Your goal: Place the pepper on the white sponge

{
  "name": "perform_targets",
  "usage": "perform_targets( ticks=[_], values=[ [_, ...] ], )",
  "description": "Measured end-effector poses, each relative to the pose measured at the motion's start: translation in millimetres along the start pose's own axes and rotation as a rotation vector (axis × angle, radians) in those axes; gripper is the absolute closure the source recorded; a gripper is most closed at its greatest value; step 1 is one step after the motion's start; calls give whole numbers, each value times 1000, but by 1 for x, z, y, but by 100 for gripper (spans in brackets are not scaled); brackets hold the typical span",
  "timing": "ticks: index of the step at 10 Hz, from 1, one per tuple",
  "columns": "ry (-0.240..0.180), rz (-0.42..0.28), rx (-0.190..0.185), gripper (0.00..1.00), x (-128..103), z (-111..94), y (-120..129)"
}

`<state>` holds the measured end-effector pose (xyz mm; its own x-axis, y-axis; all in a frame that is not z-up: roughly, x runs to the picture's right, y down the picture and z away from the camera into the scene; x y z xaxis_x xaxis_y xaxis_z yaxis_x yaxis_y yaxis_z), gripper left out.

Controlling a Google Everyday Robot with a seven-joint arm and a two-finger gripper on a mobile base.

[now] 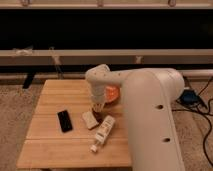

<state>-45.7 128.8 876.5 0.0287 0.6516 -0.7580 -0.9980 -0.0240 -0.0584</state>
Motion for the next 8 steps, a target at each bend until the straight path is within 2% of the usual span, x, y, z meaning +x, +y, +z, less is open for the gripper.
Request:
perform_targets(
  ticks=[4, 8],
  values=[
    [4, -1, 13, 21, 0, -1, -5],
    [0, 4, -1, 20, -2, 0, -2]
  ],
)
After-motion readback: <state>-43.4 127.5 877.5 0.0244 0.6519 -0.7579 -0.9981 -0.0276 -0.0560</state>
